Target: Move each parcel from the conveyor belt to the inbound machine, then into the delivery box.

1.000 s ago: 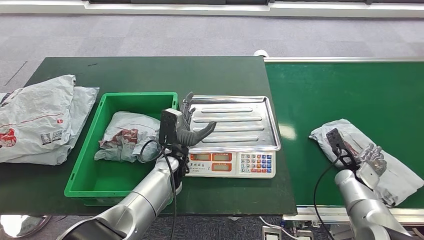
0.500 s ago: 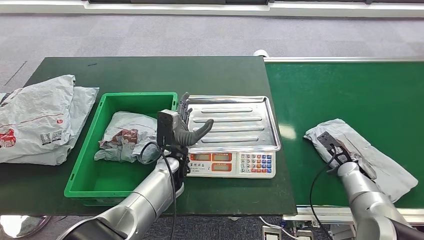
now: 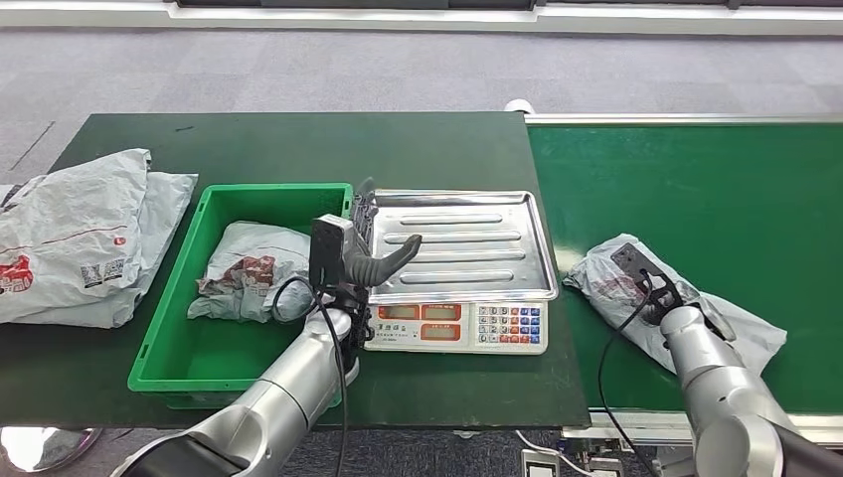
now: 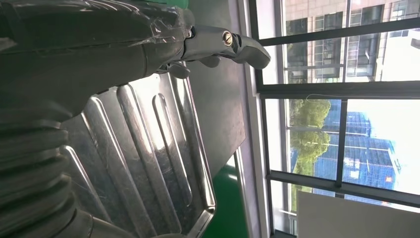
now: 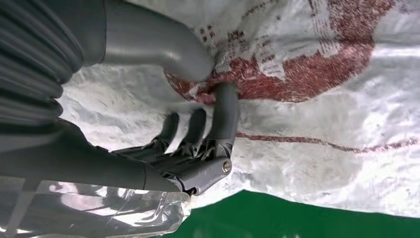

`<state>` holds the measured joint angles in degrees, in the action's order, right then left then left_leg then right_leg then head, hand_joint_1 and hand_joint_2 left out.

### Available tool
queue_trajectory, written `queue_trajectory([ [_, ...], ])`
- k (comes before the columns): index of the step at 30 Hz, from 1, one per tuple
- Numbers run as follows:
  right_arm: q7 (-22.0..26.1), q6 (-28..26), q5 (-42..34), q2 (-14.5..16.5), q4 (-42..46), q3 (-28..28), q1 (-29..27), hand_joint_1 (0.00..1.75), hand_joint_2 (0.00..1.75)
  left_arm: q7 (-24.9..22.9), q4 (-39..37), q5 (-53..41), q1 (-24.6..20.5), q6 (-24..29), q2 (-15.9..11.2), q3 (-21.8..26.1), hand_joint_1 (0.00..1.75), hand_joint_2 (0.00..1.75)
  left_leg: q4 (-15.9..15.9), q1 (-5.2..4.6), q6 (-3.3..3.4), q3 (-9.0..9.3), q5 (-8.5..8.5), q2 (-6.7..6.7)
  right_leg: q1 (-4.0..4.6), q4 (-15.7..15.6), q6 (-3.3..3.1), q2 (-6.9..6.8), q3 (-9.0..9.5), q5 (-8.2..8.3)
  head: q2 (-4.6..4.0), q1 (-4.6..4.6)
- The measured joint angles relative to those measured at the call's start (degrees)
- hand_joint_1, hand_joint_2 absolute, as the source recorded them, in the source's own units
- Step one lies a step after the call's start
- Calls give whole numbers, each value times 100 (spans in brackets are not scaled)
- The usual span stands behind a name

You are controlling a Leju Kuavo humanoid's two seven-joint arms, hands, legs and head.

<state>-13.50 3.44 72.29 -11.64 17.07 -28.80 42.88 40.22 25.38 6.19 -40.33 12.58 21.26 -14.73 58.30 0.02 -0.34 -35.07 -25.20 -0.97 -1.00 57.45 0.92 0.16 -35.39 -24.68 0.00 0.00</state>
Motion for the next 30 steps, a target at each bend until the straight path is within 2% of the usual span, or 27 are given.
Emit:
queue_trajectory([
  [9,158,-186,148,55,0,-63,1,175,175,0,107,-256,30,-80,-7,374,0,175,0,-1,0,-1,0,-1,-1,0,0,-1,1,0,0,0],
  [22,185,-292,174,96,1,-92,1,175,175,0,139,-287,41,-80,-8,496,0,175,0,-1,0,-1,0,-2,-1,0,0,-2,1,0,0,0],
  [23,208,-403,200,102,2,-92,1,159,175,0,143,-299,43,-80,-9,507,0,175,0,-1,0,-1,0,-2,-1,0,0,-2,1,0,0,0],
  [26,366,-844,316,145,21,-92,12,28,175,0,166,-369,54,-80,-10,563,0,175,0,-1,0,-2,0,-1,-1,1,0,-2,2,0,0,0],
  [27,445,-969,356,171,39,-92,17,0,175,0,175,-401,58,-80,-10,597,0,175,0,0,0,-1,0,-1,0,1,0,-1,2,0,0,0],
  [30,727,-1468,485,277,118,-63,19,0,175,0,239,-511,85,-76,-19,706,0,175,0,0,-1,0,1,0,0,1,0,0,1,0,0,0],
])
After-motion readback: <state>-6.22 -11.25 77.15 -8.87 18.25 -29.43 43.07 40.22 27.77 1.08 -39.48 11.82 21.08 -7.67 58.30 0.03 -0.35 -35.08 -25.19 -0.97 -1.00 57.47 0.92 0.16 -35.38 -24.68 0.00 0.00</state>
